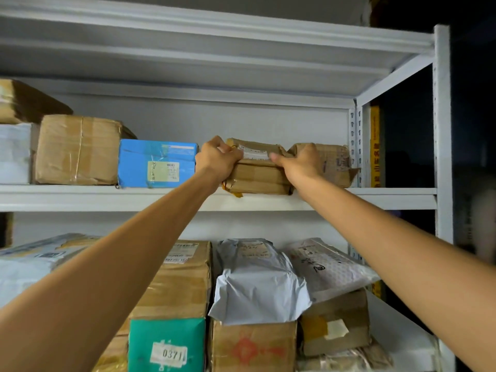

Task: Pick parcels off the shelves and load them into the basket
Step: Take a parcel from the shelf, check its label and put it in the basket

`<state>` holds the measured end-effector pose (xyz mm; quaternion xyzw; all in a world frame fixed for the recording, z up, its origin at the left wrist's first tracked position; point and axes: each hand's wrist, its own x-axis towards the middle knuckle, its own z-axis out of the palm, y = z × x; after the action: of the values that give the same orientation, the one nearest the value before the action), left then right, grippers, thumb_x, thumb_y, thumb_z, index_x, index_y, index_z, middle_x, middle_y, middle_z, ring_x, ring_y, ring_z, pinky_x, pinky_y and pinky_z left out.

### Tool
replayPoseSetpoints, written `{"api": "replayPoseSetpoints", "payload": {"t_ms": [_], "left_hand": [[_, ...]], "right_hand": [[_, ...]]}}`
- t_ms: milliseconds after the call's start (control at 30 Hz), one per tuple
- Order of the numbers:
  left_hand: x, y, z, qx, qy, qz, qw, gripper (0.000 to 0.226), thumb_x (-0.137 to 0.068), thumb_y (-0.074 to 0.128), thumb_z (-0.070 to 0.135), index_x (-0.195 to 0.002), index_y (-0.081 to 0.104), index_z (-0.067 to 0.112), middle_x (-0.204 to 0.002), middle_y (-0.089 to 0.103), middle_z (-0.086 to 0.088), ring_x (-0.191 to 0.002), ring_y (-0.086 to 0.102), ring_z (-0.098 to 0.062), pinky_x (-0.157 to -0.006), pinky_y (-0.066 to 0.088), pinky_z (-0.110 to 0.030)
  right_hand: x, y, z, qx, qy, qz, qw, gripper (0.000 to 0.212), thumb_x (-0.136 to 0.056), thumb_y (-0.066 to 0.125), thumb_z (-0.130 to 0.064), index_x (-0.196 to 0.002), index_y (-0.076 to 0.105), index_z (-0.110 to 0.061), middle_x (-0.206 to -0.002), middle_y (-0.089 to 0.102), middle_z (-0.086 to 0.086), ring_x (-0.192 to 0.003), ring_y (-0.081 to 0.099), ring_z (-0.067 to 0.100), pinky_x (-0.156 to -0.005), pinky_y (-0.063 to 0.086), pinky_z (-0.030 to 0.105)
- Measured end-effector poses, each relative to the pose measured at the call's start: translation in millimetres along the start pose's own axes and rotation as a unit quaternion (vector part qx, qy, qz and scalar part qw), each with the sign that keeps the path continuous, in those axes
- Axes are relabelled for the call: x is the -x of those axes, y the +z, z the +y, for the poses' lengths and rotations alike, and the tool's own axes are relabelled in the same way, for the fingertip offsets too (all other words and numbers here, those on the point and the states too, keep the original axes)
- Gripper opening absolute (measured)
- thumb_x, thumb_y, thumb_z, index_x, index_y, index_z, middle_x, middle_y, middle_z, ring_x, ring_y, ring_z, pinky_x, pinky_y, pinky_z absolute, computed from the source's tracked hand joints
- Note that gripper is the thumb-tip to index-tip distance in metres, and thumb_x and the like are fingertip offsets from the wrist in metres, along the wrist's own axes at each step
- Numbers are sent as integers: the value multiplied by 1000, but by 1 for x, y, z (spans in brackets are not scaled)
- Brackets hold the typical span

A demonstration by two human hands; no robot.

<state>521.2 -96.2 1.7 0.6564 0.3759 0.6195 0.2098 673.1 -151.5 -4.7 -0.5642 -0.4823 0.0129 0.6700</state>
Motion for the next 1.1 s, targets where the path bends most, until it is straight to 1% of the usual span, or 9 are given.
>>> {"api": "replayPoseSetpoints", "payload": {"t_ms": [167,300,400,533,667,733,900,1033,1100], "left_hand": [[11,2,-10,28,15,-4,999,54,-84,69,29,-128,40,19,-110,56,-7,-94,58,-21,-78,53,-35],[13,-3,-20,48,9,-78,996,82,-86,68,27,-150,18,15,-136,46,-10,-120,51,-28,-102,46,-45],[18,-7,-28,54,31,-133,989,81,-87,66,27,-152,17,24,-142,40,-11,-125,49,-28,-102,46,-46],[21,-13,-31,61,59,-172,982,76,-85,68,30,-148,27,30,-137,46,-6,-123,49,-24,-95,51,-36],[20,-17,-31,91,48,-180,978,83,-80,73,26,-148,26,29,-138,45,-5,-126,48,-26,-101,47,-48],[20,-18,-32,95,49,-177,978,83,-79,73,25,-148,26,28,-138,45,-3,-125,49,-25,-99,48,-48],[25,-22,-33,103,43,-176,978,86,-77,76,23,-148,28,25,-137,48,-2,-124,51,-25,-98,49,-48],[40,-24,-35,133,56,-166,976,81,-78,75,13,-146,31,23,-132,50,0,-109,56,-13,-83,57,-30],[46,-25,-39,144,59,-151,976,86,-75,78,11,-146,31,24,-134,48,1,-111,54,-12,-81,57,-27]], "right_hand": [[3,-8,10,-46,36,-37,998,64,-70,86,-23,-117,46,-5,-108,59,2,-98,57,21,-81,44,29],[5,-14,15,-51,26,-68,996,44,-73,84,-13,-97,47,-10,-88,55,-4,-82,53,15,-77,41,27],[6,-6,20,0,21,-75,997,48,-71,84,-16,-106,53,-8,-108,64,2,-104,58,23,-92,48,35],[6,0,28,23,-15,-98,995,70,-67,78,-29,-126,42,-18,-135,52,6,-132,41,32,-109,35,51],[10,-4,36,-25,-46,-109,993,62,-70,77,-32,-122,46,-24,-128,57,-1,-124,48,26,-107,38,49],[17,-5,39,-49,-63,-121,989,65,-77,75,-35,-133,43,-31,-132,50,-7,-129,43,21,-110,35,46],[30,-8,44,-101,-102,-156,977,67,-90,67,-20,-147,33,-29,-128,59,-10,-114,55,6,-98,44,24],[31,-6,43,-90,-83,-162,979,78,-84,72,-11,-148,29,-26,-132,58,-6,-119,55,12,-106,43,36],[32,-4,41,-95,-67,-164,980,91,-78,76,-2,-149,24,-27,-134,56,-6,-120,54,12,-107,42,41]]}}
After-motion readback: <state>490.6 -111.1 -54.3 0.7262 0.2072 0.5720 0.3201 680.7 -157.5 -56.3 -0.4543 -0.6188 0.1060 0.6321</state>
